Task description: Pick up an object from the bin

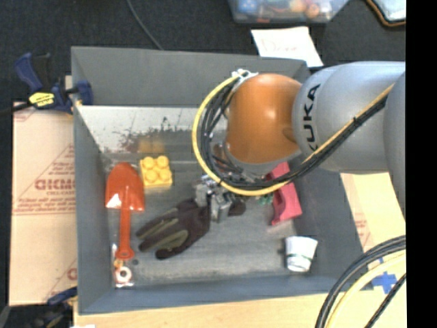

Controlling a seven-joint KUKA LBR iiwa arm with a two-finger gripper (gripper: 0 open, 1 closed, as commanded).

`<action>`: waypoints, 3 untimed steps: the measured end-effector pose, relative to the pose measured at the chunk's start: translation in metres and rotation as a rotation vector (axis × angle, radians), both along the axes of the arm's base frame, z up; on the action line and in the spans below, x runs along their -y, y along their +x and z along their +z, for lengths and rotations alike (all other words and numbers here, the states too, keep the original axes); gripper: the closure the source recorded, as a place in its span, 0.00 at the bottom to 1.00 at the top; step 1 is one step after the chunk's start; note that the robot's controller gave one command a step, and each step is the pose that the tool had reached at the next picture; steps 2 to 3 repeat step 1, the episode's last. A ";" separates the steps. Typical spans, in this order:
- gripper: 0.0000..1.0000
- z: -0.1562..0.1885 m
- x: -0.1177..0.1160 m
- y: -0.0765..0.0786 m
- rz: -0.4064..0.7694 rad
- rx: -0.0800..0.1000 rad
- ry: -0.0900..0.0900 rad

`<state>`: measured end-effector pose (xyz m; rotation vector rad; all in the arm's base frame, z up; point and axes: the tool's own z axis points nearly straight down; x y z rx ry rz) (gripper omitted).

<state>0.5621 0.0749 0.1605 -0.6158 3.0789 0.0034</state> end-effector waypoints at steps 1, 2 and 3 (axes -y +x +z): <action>1.00 0.018 0.000 0.000 0.000 0.000 0.000; 1.00 0.018 0.000 0.000 0.000 0.000 0.000; 1.00 0.018 0.000 0.000 0.000 0.000 0.000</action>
Offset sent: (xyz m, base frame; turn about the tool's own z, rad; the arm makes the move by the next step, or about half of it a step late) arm 0.0000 -0.0001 0.0174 0.0001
